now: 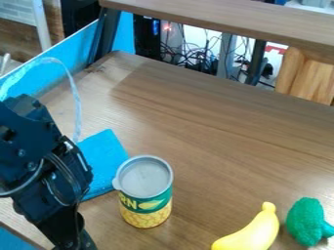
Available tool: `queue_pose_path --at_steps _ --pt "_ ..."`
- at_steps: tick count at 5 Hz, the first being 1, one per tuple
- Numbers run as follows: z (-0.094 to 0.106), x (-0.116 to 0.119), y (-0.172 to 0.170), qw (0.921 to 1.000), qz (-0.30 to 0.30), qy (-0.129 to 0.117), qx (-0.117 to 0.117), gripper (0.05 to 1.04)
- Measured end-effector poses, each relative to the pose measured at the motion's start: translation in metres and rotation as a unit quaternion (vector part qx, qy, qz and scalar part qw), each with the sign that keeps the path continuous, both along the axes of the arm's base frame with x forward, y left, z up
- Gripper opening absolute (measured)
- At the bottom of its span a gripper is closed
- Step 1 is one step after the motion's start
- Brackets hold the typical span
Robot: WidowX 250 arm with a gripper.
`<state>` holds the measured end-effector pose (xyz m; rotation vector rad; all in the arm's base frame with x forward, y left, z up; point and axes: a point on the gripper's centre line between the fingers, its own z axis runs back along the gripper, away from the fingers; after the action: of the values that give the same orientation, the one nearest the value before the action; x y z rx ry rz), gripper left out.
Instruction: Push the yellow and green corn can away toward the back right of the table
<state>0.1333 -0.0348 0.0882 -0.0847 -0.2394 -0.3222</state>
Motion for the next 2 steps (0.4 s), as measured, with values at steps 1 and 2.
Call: queue_pose_path --at_steps 1,2 --pt "-0.003 -0.002 0.001 1.0 -0.001 0.004 0.002 1.0" --pt "-0.02 0.008 0.008 0.9998 0.009 0.0 0.019 1.0"
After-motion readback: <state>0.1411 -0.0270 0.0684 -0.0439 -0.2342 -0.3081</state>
